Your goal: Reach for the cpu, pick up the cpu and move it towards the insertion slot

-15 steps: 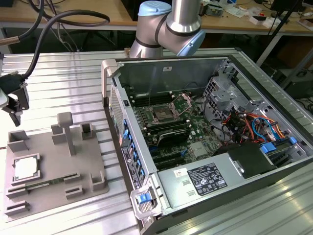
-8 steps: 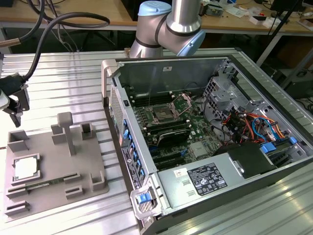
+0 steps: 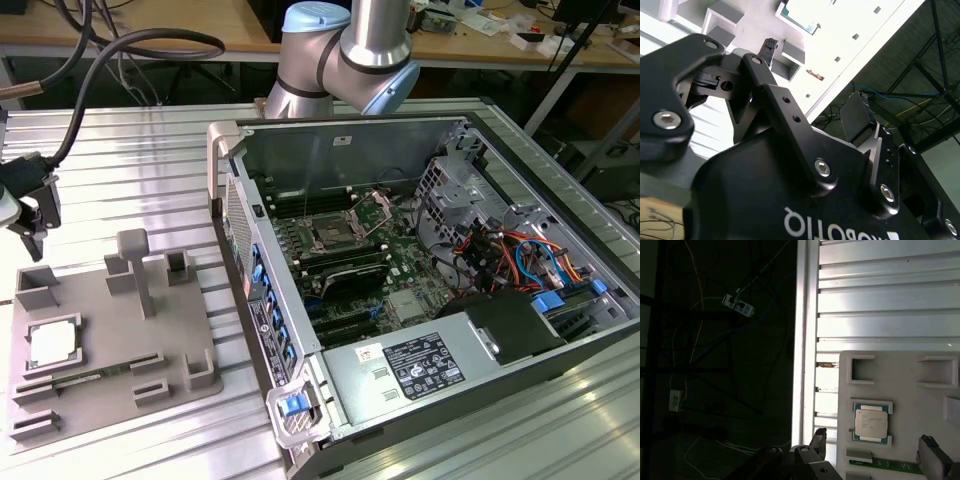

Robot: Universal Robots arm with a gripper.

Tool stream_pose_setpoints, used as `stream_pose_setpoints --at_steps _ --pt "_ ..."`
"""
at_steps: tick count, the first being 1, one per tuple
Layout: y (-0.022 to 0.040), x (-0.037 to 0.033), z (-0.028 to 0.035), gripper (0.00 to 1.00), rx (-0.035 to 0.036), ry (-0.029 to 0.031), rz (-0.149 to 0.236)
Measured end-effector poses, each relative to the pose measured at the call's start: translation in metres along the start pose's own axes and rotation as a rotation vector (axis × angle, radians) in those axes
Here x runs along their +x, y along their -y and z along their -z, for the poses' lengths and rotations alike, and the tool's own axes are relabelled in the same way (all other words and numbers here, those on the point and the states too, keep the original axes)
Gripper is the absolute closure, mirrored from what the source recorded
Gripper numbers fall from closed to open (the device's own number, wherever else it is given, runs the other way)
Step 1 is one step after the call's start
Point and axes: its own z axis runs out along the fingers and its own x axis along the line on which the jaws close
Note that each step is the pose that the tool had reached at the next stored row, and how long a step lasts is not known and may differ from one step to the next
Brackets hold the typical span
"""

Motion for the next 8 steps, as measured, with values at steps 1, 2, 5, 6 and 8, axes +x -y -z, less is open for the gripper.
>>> stream_pose_setpoints --at_steps 1,2,5,6,8 --pt "0.0000 0.0000 -0.0001 0.22 0.0000 0.0000 0.000" --pt "0.0000 0.0000 -0.0003 0.22 0.0000 0.0000 0.000" --pt "0.0001 0.0000 -0.0010 0.22 0.0000 0.0001 0.000" --pt "0.0002 0.0000 -0.0011 0.22 0.0000 0.0000 0.000" --pt "0.0002 0.0000 -0.0015 0.22 0.0000 0.0000 0.000"
